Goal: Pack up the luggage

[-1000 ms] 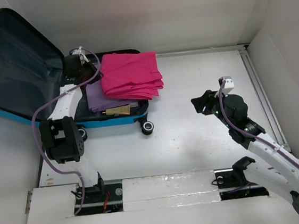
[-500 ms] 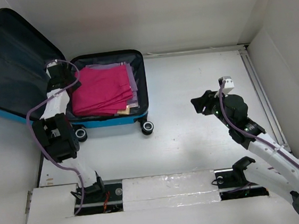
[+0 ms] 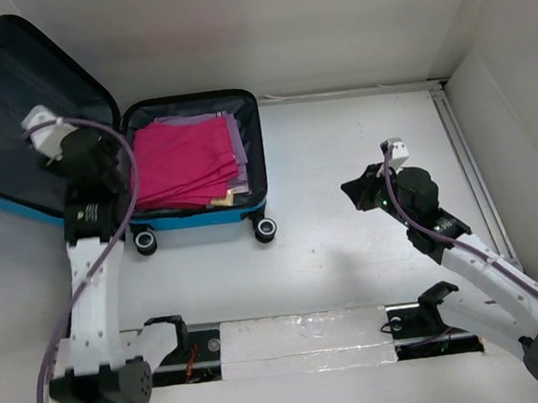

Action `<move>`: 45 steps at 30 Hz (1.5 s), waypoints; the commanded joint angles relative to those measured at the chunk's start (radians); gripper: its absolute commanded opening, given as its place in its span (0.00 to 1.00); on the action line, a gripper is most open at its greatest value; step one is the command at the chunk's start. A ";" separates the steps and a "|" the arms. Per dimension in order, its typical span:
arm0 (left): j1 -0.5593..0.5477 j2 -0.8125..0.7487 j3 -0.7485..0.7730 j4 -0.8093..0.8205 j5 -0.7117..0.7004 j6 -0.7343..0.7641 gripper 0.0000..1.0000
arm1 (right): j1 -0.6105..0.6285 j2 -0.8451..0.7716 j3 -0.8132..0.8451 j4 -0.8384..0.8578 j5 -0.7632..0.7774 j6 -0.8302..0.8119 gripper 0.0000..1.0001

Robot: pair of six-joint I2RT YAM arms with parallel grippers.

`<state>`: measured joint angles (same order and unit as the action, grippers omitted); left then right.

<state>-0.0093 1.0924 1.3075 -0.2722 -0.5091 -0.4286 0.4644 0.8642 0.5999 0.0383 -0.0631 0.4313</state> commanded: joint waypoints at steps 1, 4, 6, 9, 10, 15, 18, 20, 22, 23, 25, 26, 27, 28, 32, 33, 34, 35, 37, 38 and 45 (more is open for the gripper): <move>0.031 -0.113 -0.016 -0.096 -0.297 0.004 0.60 | 0.013 0.016 0.049 0.052 -0.087 -0.022 0.00; 0.113 -0.114 -0.025 -0.157 -0.354 0.014 0.63 | 0.013 0.025 0.058 0.052 -0.098 -0.031 0.08; 0.149 -0.088 -0.016 -0.202 -0.382 0.014 0.63 | 0.013 0.036 0.058 0.052 -0.107 -0.040 0.18; 0.207 -0.022 -0.016 -0.246 -0.440 -0.036 0.63 | 0.013 0.045 0.069 0.052 -0.142 -0.051 0.28; 0.225 -0.006 -0.025 -0.257 -0.440 -0.036 0.61 | 0.013 0.056 0.069 0.052 -0.152 -0.051 0.30; 0.368 0.056 -0.018 -0.300 -0.449 -0.071 0.58 | 0.013 0.087 0.069 0.061 -0.173 -0.051 0.38; 0.368 0.112 0.015 -0.286 -0.450 -0.058 0.58 | 0.013 0.099 0.078 0.061 -0.173 -0.060 0.38; 0.368 0.145 0.074 -0.286 -0.459 -0.042 0.58 | 0.013 0.110 0.078 0.061 -0.184 -0.060 0.39; 0.368 0.197 0.123 -0.286 -0.470 -0.030 0.58 | 0.013 0.110 0.078 0.061 -0.193 -0.060 0.39; 0.368 0.211 0.162 -0.286 -0.470 -0.019 0.55 | 0.013 0.110 0.078 0.061 -0.193 -0.060 0.39; 0.368 0.234 0.186 -0.295 -0.427 -0.019 0.47 | 0.013 0.110 0.078 0.061 -0.193 -0.060 0.39; 0.368 0.235 0.187 -0.295 -0.416 -0.019 0.36 | 0.013 0.119 0.078 0.061 -0.182 -0.060 0.39; 0.368 0.235 0.187 -0.286 -0.416 -0.019 0.20 | 0.013 0.119 0.078 0.061 -0.182 -0.060 0.39; 0.368 0.235 0.177 -0.286 -0.404 -0.019 0.17 | 0.013 0.119 0.078 0.061 -0.182 -0.060 0.39; 0.358 0.154 0.086 -0.245 -0.361 -0.019 0.00 | 0.013 0.128 0.087 0.061 -0.149 -0.060 0.39; 0.329 0.137 0.058 -0.234 -0.350 -0.019 0.00 | 0.013 0.137 0.087 0.061 -0.139 -0.060 0.39; 0.289 0.118 0.046 -0.208 -0.350 -0.019 0.00 | 0.013 0.137 0.087 0.061 -0.139 -0.060 0.39; 0.237 0.100 0.036 -0.208 -0.350 -0.010 0.00 | 0.013 0.150 0.087 0.061 -0.139 -0.060 0.39; 0.045 0.041 0.024 -0.199 -0.359 -0.022 0.00 | 0.022 0.165 0.087 0.061 -0.139 -0.060 0.39; -0.025 0.023 0.012 -0.199 -0.359 -0.022 0.00 | 0.022 0.174 0.096 0.061 -0.139 -0.060 0.39; -0.532 -0.055 -0.057 -0.208 -0.303 -0.076 0.00 | 0.031 0.236 0.106 0.061 -0.118 -0.060 0.39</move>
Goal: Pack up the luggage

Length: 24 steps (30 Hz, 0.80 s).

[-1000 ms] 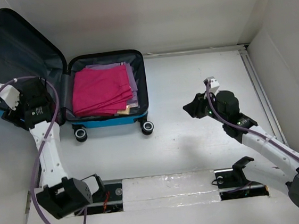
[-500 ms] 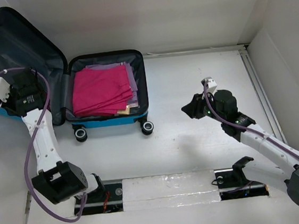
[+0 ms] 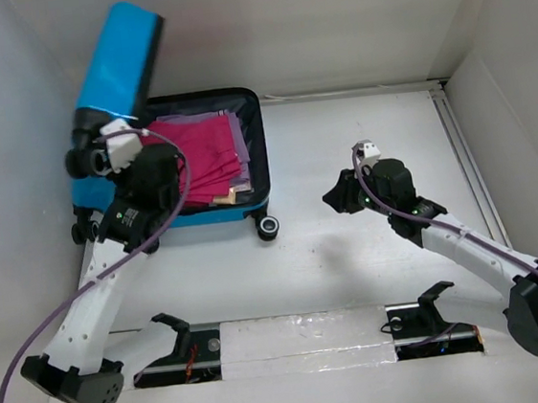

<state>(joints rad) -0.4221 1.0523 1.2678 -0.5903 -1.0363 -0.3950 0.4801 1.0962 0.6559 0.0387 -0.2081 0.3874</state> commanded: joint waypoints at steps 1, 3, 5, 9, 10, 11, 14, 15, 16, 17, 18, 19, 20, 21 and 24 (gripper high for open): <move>-0.132 -0.024 -0.034 0.122 0.348 -0.090 0.06 | 0.015 0.004 0.050 0.061 0.027 -0.016 0.39; -0.132 -0.037 -0.085 0.173 0.503 -0.030 0.36 | 0.015 0.013 0.050 0.061 0.047 -0.016 0.39; -0.132 -0.078 -0.122 0.204 0.717 0.076 0.59 | 0.015 0.022 0.050 0.061 0.059 -0.016 0.39; -0.132 -0.104 -0.134 0.175 1.025 0.203 0.79 | 0.025 0.045 0.050 0.061 0.090 -0.016 0.39; -0.132 -0.113 -0.134 0.159 1.111 0.229 0.85 | 0.025 0.059 0.050 0.061 0.090 -0.007 0.39; -0.132 -0.094 -0.118 0.112 1.277 0.272 0.88 | 0.025 0.059 0.059 0.061 0.099 -0.007 0.39; -0.132 -0.040 -0.104 0.051 1.532 0.323 0.88 | 0.025 0.085 0.070 0.061 0.099 -0.007 0.39; -0.132 -0.002 -0.104 0.050 1.747 0.340 0.88 | 0.025 0.085 0.070 0.061 0.110 -0.007 0.39; -0.132 0.018 -0.113 0.050 1.853 0.378 0.86 | 0.025 0.085 0.070 0.061 0.121 -0.007 0.39; -0.132 0.035 -0.113 0.064 1.931 0.389 0.83 | 0.025 0.085 0.070 0.061 0.121 -0.007 0.39; -0.132 0.050 -0.113 0.087 1.985 0.389 0.82 | 0.025 0.085 0.070 0.061 0.131 -0.007 0.39; -0.132 0.060 -0.113 0.118 2.051 0.380 0.82 | 0.025 0.085 0.070 0.061 0.150 -0.007 0.39; -0.132 0.069 -0.102 0.207 2.082 0.364 0.82 | 0.025 0.085 0.070 0.061 0.159 -0.007 0.39; -0.132 0.069 -0.102 0.262 2.117 0.317 0.84 | 0.025 0.085 0.070 0.061 0.168 -0.007 0.39; -0.132 0.110 -0.058 0.479 2.225 0.210 0.85 | 0.025 0.074 0.060 0.061 0.196 -0.007 0.35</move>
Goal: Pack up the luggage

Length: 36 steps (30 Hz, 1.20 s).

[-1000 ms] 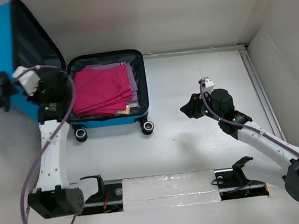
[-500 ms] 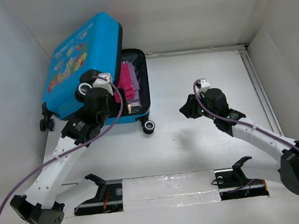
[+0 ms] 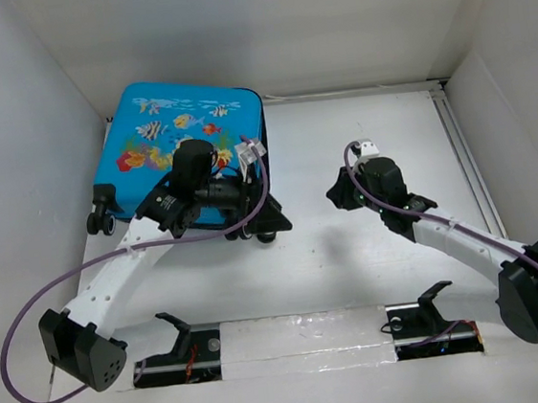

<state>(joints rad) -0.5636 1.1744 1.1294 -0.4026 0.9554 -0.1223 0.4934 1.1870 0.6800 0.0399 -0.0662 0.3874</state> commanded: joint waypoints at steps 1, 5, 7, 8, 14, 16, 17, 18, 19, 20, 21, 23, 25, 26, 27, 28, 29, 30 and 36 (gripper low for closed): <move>0.010 0.002 0.105 0.332 0.246 -0.104 0.85 | 0.011 -0.017 0.036 0.060 0.054 -0.007 0.32; 0.010 0.050 0.197 0.690 0.151 -0.352 0.73 | 0.011 -0.061 0.009 0.061 0.094 -0.007 0.16; 0.033 0.071 0.323 0.626 -0.084 -0.375 0.48 | 0.011 -0.070 -0.002 0.070 0.103 -0.007 0.00; 0.048 0.086 0.367 0.572 -0.204 -0.375 0.38 | 0.011 -0.070 -0.002 0.071 0.103 -0.016 0.00; 0.298 0.273 0.584 0.216 -0.978 -0.358 0.00 | 0.020 -0.044 -0.002 0.081 0.062 -0.025 0.00; 0.457 0.353 0.615 0.193 -0.978 -0.382 0.00 | 0.030 -0.035 0.007 0.081 0.062 -0.036 0.00; 0.512 0.376 0.625 0.192 -0.957 -0.395 0.00 | 0.040 -0.035 0.007 0.081 0.062 -0.036 0.00; 0.566 0.399 0.639 0.192 -0.931 -0.395 0.00 | 0.040 -0.035 0.007 0.081 0.062 -0.045 0.00; 0.658 0.444 0.650 0.192 -0.916 -0.407 0.00 | 0.051 -0.046 0.007 0.081 0.062 -0.045 0.00; 0.700 0.465 0.676 0.192 -0.916 -0.407 0.00 | 0.051 -0.046 0.007 0.081 0.062 -0.045 0.00; 0.735 0.487 0.697 0.183 -0.916 -0.407 0.00 | 0.063 -0.046 0.007 0.081 0.062 -0.045 0.00; 0.815 0.574 0.771 0.125 -0.960 -0.381 0.00 | 0.063 -0.046 0.007 0.081 0.072 -0.055 0.00; 0.859 0.637 0.894 0.041 -0.960 -0.352 0.00 | 0.063 -0.034 0.016 0.081 0.072 -0.055 0.00; 0.893 0.703 0.932 0.009 -0.978 -0.334 0.00 | 0.074 -0.024 0.016 0.081 0.072 -0.055 0.00; 0.909 0.731 0.982 -0.016 -0.989 -0.323 0.00 | 0.074 -0.024 0.026 0.081 0.072 -0.055 0.00; 0.922 0.751 0.983 -0.028 -0.989 -0.312 0.00 | 0.085 -0.024 0.026 0.081 0.072 -0.055 0.00; 0.936 0.764 0.983 -0.028 -0.989 -0.303 0.00 | 0.085 -0.024 0.026 0.081 0.081 -0.055 0.00; 0.945 0.806 0.983 -0.050 -0.989 -0.284 0.00 | 0.085 -0.024 0.026 0.081 0.097 -0.055 0.00; 0.946 0.944 0.933 -0.082 -0.959 -0.240 0.00 | 0.085 -0.007 0.026 0.081 0.134 -0.055 0.05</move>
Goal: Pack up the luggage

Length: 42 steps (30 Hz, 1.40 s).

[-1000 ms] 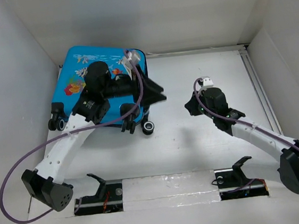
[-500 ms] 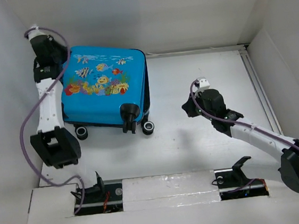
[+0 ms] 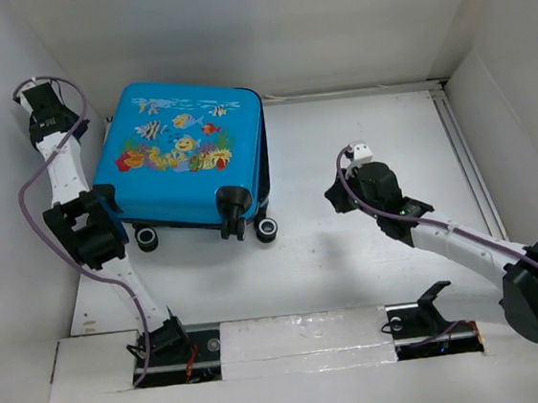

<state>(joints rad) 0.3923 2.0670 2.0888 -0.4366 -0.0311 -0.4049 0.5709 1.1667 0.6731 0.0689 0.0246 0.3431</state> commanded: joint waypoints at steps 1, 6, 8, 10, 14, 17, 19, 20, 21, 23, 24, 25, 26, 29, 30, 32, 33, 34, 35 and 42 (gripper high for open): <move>-0.010 0.067 -0.056 -0.027 0.080 0.043 0.00 | 0.007 0.025 0.033 0.052 0.043 -0.010 0.05; -0.078 0.047 -0.292 0.128 0.167 -0.024 0.00 | 0.007 0.105 0.140 0.042 0.041 0.013 0.12; -0.116 0.019 -0.332 0.153 0.203 -0.055 0.00 | 0.007 0.155 0.175 0.051 0.067 0.031 0.19; -0.138 -0.010 -0.448 0.231 0.215 -0.083 0.00 | -0.017 0.239 0.267 0.051 0.067 0.031 0.30; -0.159 -0.064 -0.673 0.400 0.289 -0.202 0.00 | -0.074 0.426 0.457 0.051 0.055 0.031 0.38; -0.214 -0.134 -0.808 0.498 0.332 -0.248 0.00 | -0.101 0.587 0.604 -0.021 0.055 0.052 0.38; -0.239 -0.182 -0.921 0.554 0.332 -0.311 0.00 | -0.120 0.622 0.629 -0.031 0.040 0.069 0.38; -0.256 -0.203 -0.962 0.618 0.332 -0.343 0.00 | -0.131 0.622 0.608 -0.012 0.040 0.082 0.38; -0.273 -0.226 -1.007 0.659 0.332 -0.374 0.00 | -0.131 0.622 0.587 0.033 0.025 0.102 0.38; -0.322 -0.297 -1.117 0.735 0.320 -0.420 0.00 | -0.140 0.611 0.545 0.048 0.015 0.102 0.38; -0.338 -0.323 -1.154 0.763 0.306 -0.451 0.00 | -0.140 0.588 0.528 0.048 0.029 0.102 0.38; -0.371 -0.375 -1.188 0.788 0.280 -0.451 0.00 | -0.140 0.570 0.508 0.048 0.041 0.102 0.38; -0.385 -0.399 -1.241 0.797 0.267 -0.462 0.00 | -0.140 0.550 0.461 0.048 0.064 0.102 0.38; -0.435 -0.508 -1.331 0.838 0.254 -0.472 0.00 | -0.140 0.496 0.401 0.066 0.043 0.079 0.37; -0.452 -0.539 -1.399 0.872 0.238 -0.472 0.00 | -0.140 0.496 0.387 0.066 0.023 0.067 0.37; -0.495 -0.632 -1.450 0.872 0.199 -0.489 0.00 | -0.140 0.496 0.378 0.075 -0.015 0.031 0.36; -0.509 -0.666 -1.507 0.872 0.185 -0.500 0.00 | -0.140 0.505 0.410 0.075 -0.058 0.031 0.36; -0.524 -0.701 -1.538 0.884 0.172 -0.509 0.00 | -0.140 0.536 0.433 0.075 -0.081 0.031 0.35; -0.539 -0.735 -1.564 0.885 0.157 -0.518 0.00 | -0.140 0.557 0.465 0.054 -0.106 0.017 0.35; -0.731 -0.990 -1.699 0.796 -0.013 -0.577 0.00 | -0.149 0.818 0.983 -0.249 -0.238 -0.059 0.28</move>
<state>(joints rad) -0.1688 1.1458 0.4126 0.3553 -0.2100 -0.9604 0.3225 1.9373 1.4631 -0.1493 0.0391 0.2447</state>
